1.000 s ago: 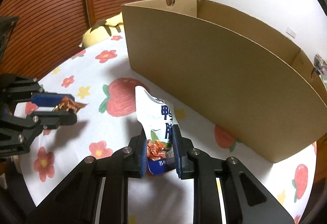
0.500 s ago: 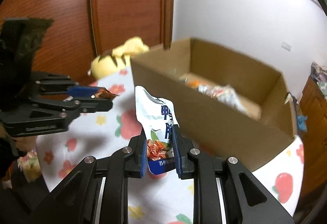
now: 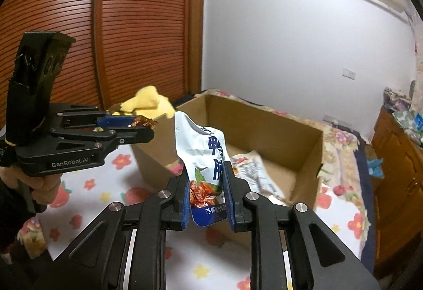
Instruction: Organize snacks
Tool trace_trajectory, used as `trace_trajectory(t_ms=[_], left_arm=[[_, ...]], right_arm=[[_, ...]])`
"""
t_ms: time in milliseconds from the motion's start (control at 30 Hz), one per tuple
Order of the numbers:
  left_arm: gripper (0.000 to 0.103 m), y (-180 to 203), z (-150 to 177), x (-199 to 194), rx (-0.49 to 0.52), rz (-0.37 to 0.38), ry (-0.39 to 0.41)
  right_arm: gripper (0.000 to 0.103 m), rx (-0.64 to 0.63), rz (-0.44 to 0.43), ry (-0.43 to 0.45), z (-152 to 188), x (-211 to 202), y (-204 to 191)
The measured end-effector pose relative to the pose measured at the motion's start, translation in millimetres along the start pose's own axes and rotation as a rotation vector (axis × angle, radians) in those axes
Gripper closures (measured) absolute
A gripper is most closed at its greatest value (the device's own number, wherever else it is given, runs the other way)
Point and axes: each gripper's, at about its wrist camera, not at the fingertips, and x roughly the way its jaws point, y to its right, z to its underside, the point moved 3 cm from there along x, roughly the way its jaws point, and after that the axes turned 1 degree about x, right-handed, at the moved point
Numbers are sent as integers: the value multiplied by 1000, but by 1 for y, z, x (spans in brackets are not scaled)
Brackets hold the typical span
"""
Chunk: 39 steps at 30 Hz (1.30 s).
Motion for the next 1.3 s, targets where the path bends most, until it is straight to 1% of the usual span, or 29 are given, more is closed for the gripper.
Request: trace_trajectory(t_ms=[167,300,400,433,533,633,800,867,933,1200,1267,1300], left_arm=[[82,0,-9,24,-4,-2,-11],[82,-2,-10,47,6,-24,-34],[78,-5,-7,60,-9,-30,-50],[73,-5,-7,61,-10,-33,-52],[64,-6,-2,64,-16,-41,-53],[64,-5,1,63,-19,-50,-58],[61,-2,2,51,-17,-66,-42],[60,0,3,43,-14,-74,-32],[57,2,4,35,-10,-83,-21],[53,18,10,-11,23,-107,29],[50,23,11,-25,27,-111,50],[45,25,12,-30,30,-113,58]], right_arm=[[83,9,30,-23,2,19,15],[83,28,52,-46,9,34,28],[83,41,72,-68,13,46,36],[83,45,79,-70,15,47,37],[74,61,80,-62,18,47,40],[74,81,74,-64,19,47,43],[74,102,78,-54,21,39,41],[72,113,85,-44,21,34,40],[71,123,91,-36,21,29,40],[58,148,131,16,24,-7,25],[52,152,142,34,24,-17,20],[50,151,149,44,23,-23,17]])
